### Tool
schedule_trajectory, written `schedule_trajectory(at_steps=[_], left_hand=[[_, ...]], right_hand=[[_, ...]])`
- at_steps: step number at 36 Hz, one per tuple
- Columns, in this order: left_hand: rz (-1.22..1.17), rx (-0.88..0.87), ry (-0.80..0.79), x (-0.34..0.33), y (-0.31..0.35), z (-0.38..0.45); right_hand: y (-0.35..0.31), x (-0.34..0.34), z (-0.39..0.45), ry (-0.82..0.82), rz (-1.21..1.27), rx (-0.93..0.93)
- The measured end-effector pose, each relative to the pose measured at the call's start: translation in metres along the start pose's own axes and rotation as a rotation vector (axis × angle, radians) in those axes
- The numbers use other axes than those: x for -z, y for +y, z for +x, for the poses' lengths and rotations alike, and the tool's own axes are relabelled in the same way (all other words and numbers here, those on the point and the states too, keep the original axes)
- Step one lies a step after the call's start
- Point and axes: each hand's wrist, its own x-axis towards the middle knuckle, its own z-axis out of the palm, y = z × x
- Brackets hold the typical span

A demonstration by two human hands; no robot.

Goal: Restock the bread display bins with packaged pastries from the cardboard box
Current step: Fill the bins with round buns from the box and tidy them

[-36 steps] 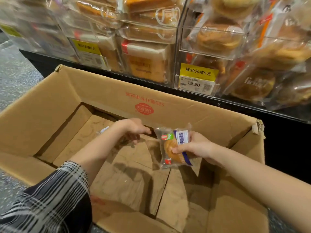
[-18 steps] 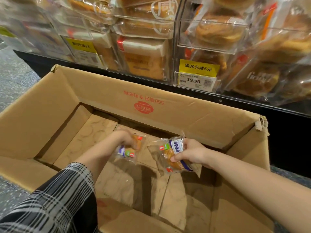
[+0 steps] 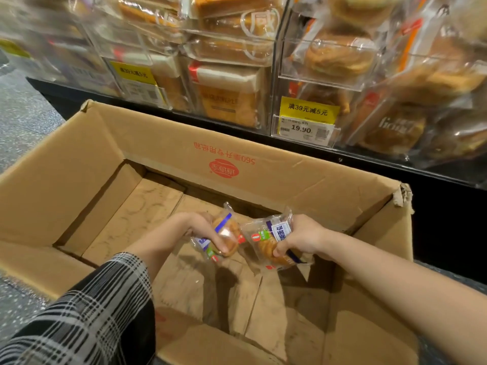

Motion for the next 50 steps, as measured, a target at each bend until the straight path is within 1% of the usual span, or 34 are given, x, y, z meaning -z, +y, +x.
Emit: schedule_trajectory(at_steps=[2,5,10,12,14,17,19,23,25,29,31,33,35,38,40,42,44,47,50], left_hand=[[0.018,-0.057,-0.063,-0.001,0.005,-0.013],[-0.043,-0.173,-0.098,-0.002,0.021,-0.040],[-0.197,-0.381,0.021,0.006,0.028,-0.081],[-0.313,-0.466,0.068,0.004,0.031,-0.101],[-0.448,-0.542,0.151,0.002,0.034,-0.118],[-0.653,-0.663,0.230,-0.002,0.044,-0.140],[-0.773,-0.741,0.218,-0.007,0.058,-0.156],[-1.050,-0.823,0.182,-0.022,0.097,-0.186],[-1.087,-0.884,0.175,-0.030,0.121,-0.197],[-0.994,-1.049,0.197,-0.047,0.171,-0.217],[-1.033,-1.088,0.211,-0.054,0.197,-0.226],[-1.133,-1.133,0.174,-0.062,0.222,-0.234],[-1.215,-1.158,0.142,-0.071,0.246,-0.242],[-1.298,-1.154,0.171,-0.087,0.277,-0.250],[-1.393,-1.122,0.182,-0.099,0.295,-0.251],[-1.512,-1.077,0.146,-0.111,0.311,-0.249],[-1.612,-1.009,0.125,-0.120,0.322,-0.246],[-1.707,-0.900,0.114,-0.132,0.331,-0.238],[-1.740,-0.860,0.074,-0.146,0.334,-0.226]], right_hand=[[-0.004,0.007,-0.008,0.043,0.028,0.024],[-0.009,0.016,-0.022,0.112,0.104,0.059],[-0.018,0.032,-0.059,0.261,0.290,0.179],[-0.020,0.039,-0.075,0.311,0.369,0.224],[-0.020,0.045,-0.092,0.357,0.472,0.256],[-0.017,0.054,-0.114,0.408,0.611,0.264],[-0.015,0.061,-0.128,0.445,0.691,0.255],[-0.009,0.078,-0.160,0.527,0.812,0.269],[-0.007,0.087,-0.177,0.583,0.861,0.291],[0.002,0.113,-0.211,0.722,1.007,0.342],[0.010,0.126,-0.226,0.771,1.080,0.338],[0.021,0.136,-0.240,0.816,1.145,0.330],[0.033,0.146,-0.252,0.872,1.201,0.333],[0.048,0.161,-0.270,0.968,1.301,0.333],[0.057,0.174,-0.280,1.041,1.397,0.323],[0.065,0.188,-0.287,1.130,1.468,0.294],[0.069,0.202,-0.293,1.182,1.516,0.293],[0.065,0.221,-0.299,1.116,1.581,0.321],[0.055,0.238,-0.297,1.006,1.651,0.323]])
